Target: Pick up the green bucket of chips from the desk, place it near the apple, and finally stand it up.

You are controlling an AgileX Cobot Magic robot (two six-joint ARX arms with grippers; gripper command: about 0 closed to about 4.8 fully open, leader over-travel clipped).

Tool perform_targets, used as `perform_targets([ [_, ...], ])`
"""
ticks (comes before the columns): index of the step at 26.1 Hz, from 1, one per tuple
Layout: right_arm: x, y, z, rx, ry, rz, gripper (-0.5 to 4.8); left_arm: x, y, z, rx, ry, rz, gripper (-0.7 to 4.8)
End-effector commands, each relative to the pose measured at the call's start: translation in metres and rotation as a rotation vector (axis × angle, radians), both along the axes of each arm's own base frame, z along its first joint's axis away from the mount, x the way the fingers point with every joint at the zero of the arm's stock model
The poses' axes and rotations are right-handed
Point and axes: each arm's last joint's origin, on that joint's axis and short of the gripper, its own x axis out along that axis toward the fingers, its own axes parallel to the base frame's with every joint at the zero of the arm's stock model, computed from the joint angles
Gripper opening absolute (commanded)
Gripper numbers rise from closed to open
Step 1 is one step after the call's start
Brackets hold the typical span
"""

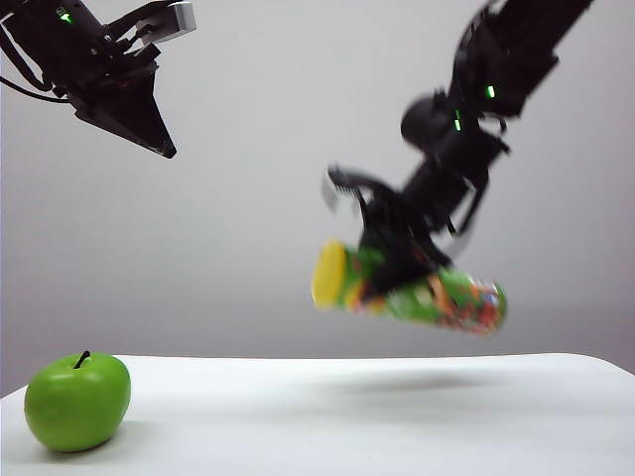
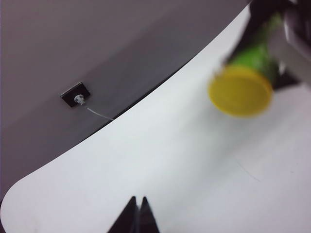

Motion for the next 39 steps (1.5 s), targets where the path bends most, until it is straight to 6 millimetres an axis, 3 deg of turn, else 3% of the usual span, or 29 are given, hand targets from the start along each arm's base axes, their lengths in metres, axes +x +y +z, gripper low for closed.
perform_targets([
  [1, 0.010, 0.008, 0.058, 0.263, 0.069, -0.100, 2.95, 0.000, 0.000, 0.003, -0.007, -0.019, -0.003, -0.04],
  [7, 0.010, 0.013, 0.112, 0.563, 0.222, -0.090, 2.95, -0.006, 0.007, 0.010, -0.016, -0.024, 0.015, -0.04],
  [9, 0.009, 0.014, 0.126, 0.654, 0.308, -0.099, 2.96, -0.013, 0.018, 0.019, -0.043, -0.035, 0.020, -0.04],
  [16, 0.009, 0.015, 0.133, 0.736, 0.401, -0.057, 2.96, -0.049, 0.061, 0.055, -0.241, -0.086, -0.025, -0.04],
  [22, 0.008, 0.023, 0.142, 0.792, 0.405, 0.021, 2.96, -0.076, 0.083, 0.056, -0.312, -0.137, -0.113, -0.04],
  [26, 0.010, 0.030, 0.140, 0.812, 0.415, 0.031, 2.96, -0.084, 0.086, 0.045, -0.368, -0.116, -0.162, -0.04],
  [32, 0.026, 0.048, 0.107, 0.841, 0.508, -0.032, 2.97, -0.089, 0.084, 0.039, -0.394, -0.106, -0.191, -0.04],
  [35, 0.028, 0.058, 0.094, 0.857, 0.473, -0.093, 2.96, -0.091, 0.084, 0.041, -0.390, -0.121, -0.192, -0.04],
  [39, 0.020, 0.062, 0.074, 1.084, 0.484, -0.160, 2.96, -0.092, 0.084, 0.041, -0.388, -0.123, -0.191, -0.04],
])
